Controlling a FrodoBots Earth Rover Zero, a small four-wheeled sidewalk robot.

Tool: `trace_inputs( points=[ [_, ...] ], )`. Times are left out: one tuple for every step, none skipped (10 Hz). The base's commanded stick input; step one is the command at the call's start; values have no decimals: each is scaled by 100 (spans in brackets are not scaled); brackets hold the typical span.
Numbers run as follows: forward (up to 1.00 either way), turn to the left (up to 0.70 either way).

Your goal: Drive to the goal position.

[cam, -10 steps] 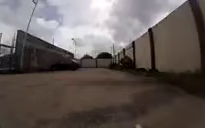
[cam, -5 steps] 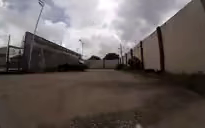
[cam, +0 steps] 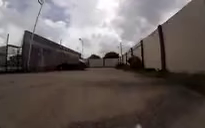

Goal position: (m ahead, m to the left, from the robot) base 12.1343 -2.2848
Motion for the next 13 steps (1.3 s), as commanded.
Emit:
trace_inputs(
  points=[
    [30,48],
    [30,60],
    [30,60],
    [30,60],
    [30,60],
    [30,60],
    [30,60],
    [30,0],
    [30,0],
    [30,0],
    [30,0],
    [30,0],
    [30,0]
  ],
)
